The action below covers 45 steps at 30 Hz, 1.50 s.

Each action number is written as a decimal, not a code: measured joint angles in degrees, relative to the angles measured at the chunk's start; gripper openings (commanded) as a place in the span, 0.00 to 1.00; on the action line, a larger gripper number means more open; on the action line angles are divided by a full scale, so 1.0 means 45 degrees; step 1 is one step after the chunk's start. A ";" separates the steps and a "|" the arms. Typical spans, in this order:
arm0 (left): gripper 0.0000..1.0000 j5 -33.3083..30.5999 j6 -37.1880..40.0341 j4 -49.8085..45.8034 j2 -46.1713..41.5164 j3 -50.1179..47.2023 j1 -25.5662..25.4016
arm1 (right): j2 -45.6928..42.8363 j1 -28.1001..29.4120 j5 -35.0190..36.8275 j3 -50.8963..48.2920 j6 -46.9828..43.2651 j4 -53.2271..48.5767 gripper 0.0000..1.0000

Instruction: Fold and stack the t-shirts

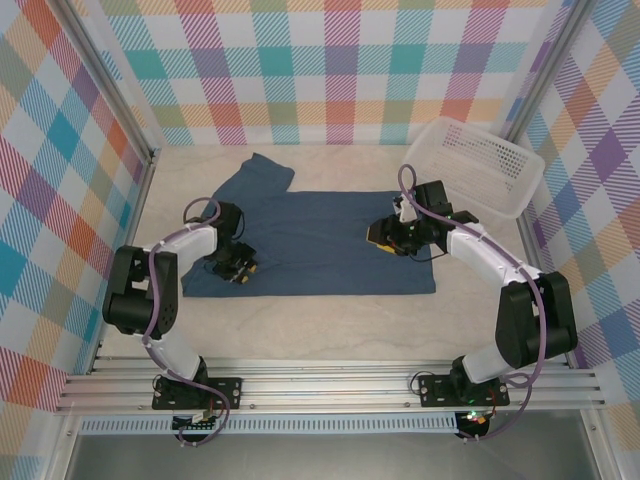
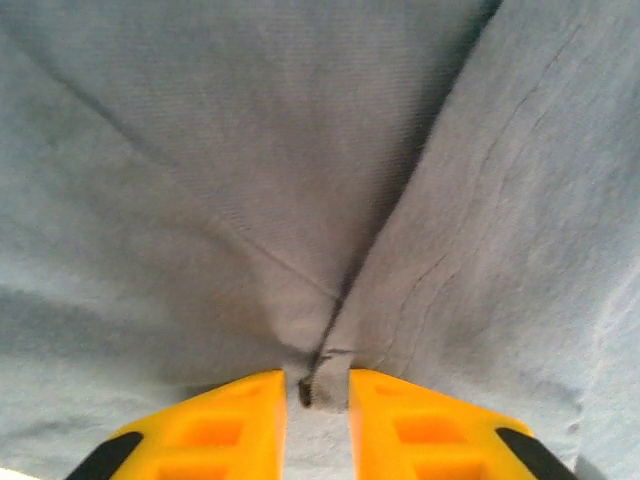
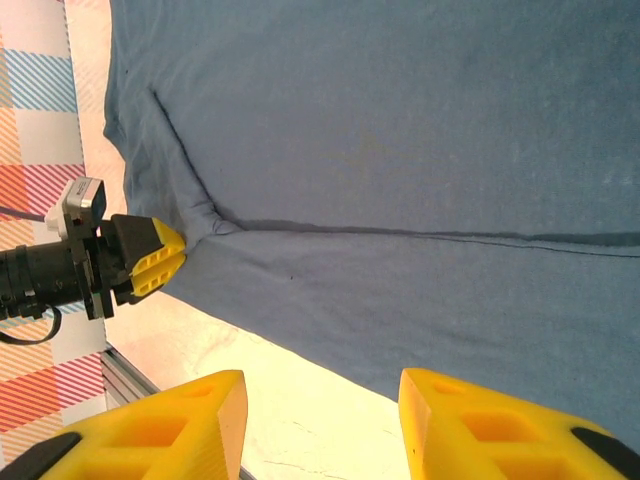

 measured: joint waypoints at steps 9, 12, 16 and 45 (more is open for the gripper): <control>0.00 -0.0345 0.0185 0.0000 0.0379 0.0903 -0.0282 | 0.0000 0.0000 -0.0049 0.0000 0.0223 0.0005 0.42; 0.00 -0.0539 0.0238 -0.0155 0.0423 0.1239 -0.0393 | 0.0000 0.0000 -0.0121 0.0000 0.0238 0.0019 0.41; 0.00 -0.0733 0.0578 -0.0471 0.0690 0.2210 -0.0651 | 0.0000 0.0000 -0.0296 0.0000 0.0282 0.0194 0.40; 0.45 -0.2667 0.7227 -0.3755 0.6295 1.0346 -0.3283 | 0.0291 0.0000 -0.0427 0.0384 0.0325 -0.0039 0.40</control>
